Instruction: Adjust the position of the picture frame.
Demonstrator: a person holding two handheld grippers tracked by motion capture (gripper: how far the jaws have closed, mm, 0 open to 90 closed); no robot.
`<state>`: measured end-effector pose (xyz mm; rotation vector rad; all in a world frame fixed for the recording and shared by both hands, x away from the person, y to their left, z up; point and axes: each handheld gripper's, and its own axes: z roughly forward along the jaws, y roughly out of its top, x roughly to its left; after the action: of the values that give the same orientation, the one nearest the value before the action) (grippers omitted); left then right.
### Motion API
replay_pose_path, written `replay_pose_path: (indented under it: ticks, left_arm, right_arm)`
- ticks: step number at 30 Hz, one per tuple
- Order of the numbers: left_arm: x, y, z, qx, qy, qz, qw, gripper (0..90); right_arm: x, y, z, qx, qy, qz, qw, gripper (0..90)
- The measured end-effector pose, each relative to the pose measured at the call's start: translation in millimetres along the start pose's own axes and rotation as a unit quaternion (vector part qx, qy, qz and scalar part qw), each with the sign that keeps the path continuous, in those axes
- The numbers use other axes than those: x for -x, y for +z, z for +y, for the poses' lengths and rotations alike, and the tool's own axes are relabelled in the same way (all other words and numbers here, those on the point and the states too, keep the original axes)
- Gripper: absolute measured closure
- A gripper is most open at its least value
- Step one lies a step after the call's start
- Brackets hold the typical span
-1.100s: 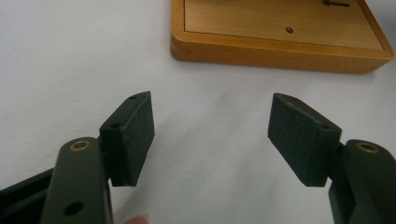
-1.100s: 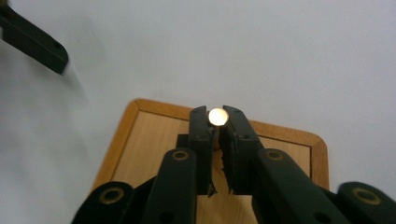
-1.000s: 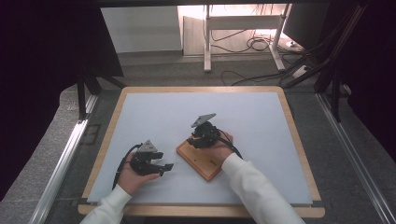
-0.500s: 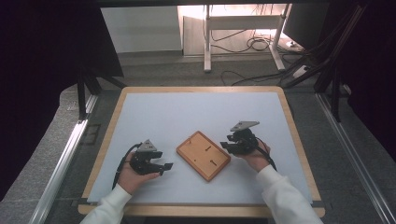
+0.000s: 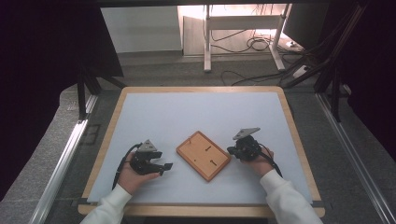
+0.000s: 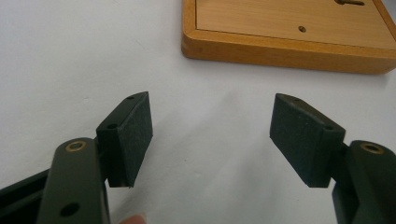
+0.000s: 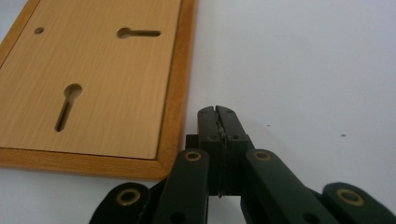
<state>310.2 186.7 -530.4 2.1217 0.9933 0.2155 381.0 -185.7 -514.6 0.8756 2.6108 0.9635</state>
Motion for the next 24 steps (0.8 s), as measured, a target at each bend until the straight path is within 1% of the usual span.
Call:
replay_pose_path:
  ticks: [2,4,5,11,15,16,17,18,19,20,21,23,24]
  left_arm:
    - [-1.3,-0.8,-0.1,0.001,-0.001,0.001,1.0000,30.3]
    - [-1.4,-0.7,-0.2,0.003,-0.003,0.001,1.0000,30.2]
    - [-1.9,-1.1,-0.2,0.002,-0.002,0.001,1.0000,30.2]
    - [-2.0,-1.4,-0.1,0.002,-0.001,0.001,1.0000,30.2]
    - [-2.0,-1.6,-0.1,0.002,-0.001,0.001,1.0000,30.2]
    - [-2.0,-1.6,-0.1,0.002,-0.001,0.001,1.0000,30.2]
    - [-2.0,-1.9,-0.1,0.002,-0.001,0.001,1.0000,30.2]
    - [-2.0,-2.0,-0.1,0.003,-0.001,0.002,1.0000,30.2]
    - [-2.0,-2.0,-0.1,0.003,-0.001,0.002,1.0000,30.2]
    - [-2.2,-2.3,-0.1,0.003,0.000,0.002,1.0000,30.2]
    - [-2.2,-2.3,-0.1,0.003,0.000,0.002,1.0000,30.2]
    - [-2.2,-2.0,-0.1,0.004,-0.001,0.002,1.0000,30.2]
    - [-2.0,-1.8,-0.2,0.003,-0.003,0.001,1.0000,30.2]
  right_arm:
    - [-4.2,0.7,0.5,-0.002,-0.004,0.009,1.0000,90.0]
    - [-5.5,0.6,0.5,-0.002,-0.006,0.005,1.0000,90.0]
    - [-5.9,-0.4,-0.2,-0.007,-0.005,0.004,1.0000,90.0]
    - [-8.5,-3.7,-5.2,-0.008,0.001,0.005,1.0000,90.0]
    - [-20.5,-7.3,-8.8,-0.012,-0.006,0.009,0.9999,90.0]
    - [-20.5,-7.3,-8.8,-0.012,-0.006,0.009,0.9999,90.0]
    - [-27.3,-8.3,-9.5,-0.012,-0.010,0.008,0.9999,90.0]
    - [-30.9,-8.8,-9.7,-0.011,-0.013,0.008,0.9998,90.0]
    - [-30.9,-8.8,-9.7,-0.011,-0.013,0.008,0.9998,90.0]
    - [-39.8,-10.4,-9.7,-0.010,-0.015,0.009,0.9998,90.0]
    - [-43.9,-10.9,-9.8,-0.010,-0.020,0.008,0.9997,90.0]
    - [-51.3,-11.6,-10.5,-0.011,-0.026,0.007,0.9996,90.0]
    - [-51.3,-11.6,-10.5,-0.011,-0.026,0.007,0.9996,90.0]
